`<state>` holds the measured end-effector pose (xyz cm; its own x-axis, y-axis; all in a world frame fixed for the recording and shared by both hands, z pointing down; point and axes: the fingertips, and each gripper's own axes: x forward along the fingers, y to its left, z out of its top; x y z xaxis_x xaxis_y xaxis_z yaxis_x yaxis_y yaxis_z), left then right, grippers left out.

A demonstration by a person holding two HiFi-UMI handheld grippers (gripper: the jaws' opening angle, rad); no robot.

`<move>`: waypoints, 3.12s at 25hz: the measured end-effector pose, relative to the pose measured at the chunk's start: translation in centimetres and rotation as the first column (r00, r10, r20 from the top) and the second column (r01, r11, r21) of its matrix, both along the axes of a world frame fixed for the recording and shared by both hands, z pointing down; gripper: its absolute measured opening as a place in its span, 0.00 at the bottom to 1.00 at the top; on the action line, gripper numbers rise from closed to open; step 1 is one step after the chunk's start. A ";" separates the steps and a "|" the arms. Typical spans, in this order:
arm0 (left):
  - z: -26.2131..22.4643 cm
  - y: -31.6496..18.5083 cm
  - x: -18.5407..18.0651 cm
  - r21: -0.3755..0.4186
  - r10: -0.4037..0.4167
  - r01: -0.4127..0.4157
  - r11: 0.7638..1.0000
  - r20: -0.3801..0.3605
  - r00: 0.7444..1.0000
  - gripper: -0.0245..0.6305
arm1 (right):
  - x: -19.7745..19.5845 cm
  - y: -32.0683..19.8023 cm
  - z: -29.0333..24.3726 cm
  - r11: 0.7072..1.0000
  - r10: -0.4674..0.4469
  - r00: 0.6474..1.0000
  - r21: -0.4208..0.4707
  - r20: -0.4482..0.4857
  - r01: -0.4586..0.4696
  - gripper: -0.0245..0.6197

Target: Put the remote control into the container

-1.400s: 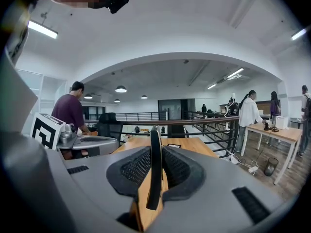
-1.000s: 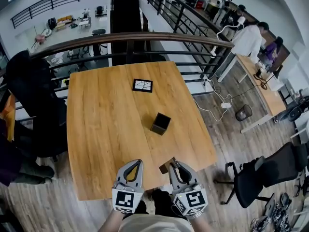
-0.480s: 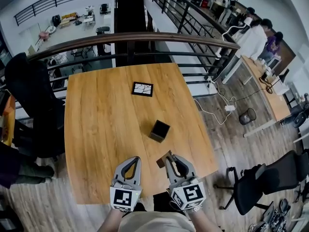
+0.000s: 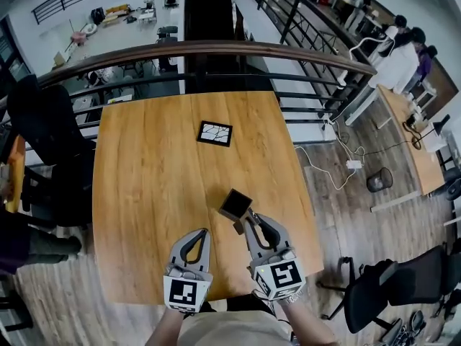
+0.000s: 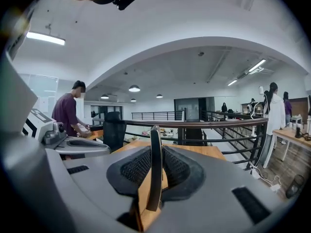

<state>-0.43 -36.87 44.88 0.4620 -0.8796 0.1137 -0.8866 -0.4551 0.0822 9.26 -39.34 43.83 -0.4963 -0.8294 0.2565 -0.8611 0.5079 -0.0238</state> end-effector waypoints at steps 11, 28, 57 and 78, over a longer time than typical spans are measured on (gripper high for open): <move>2.3 -6.4 2.3 -0.079 -0.080 0.082 0.994 0.022 0.997 0.06 | 1.3 -9.4 6.7 0.995 -0.061 0.998 -0.079 -0.026 0.059 0.17; 5.3 -9.1 4.5 -0.140 -0.098 0.098 0.985 0.008 0.995 0.06 | 1.9 -12.6 19.6 0.964 -0.064 0.997 -0.263 -0.046 0.049 0.17; 6.1 -4.7 4.6 -0.120 -0.001 0.002 0.993 0.009 1.000 0.06 | 2.0 -10.5 16.6 0.983 0.022 0.995 -0.178 -0.101 -0.040 0.17; -0.4 9.9 -2.7 0.026 0.106 -0.105 0.994 -0.020 0.994 0.06 | -6.1 11.4 -0.5 0.996 0.023 0.994 0.080 0.109 -0.032 0.07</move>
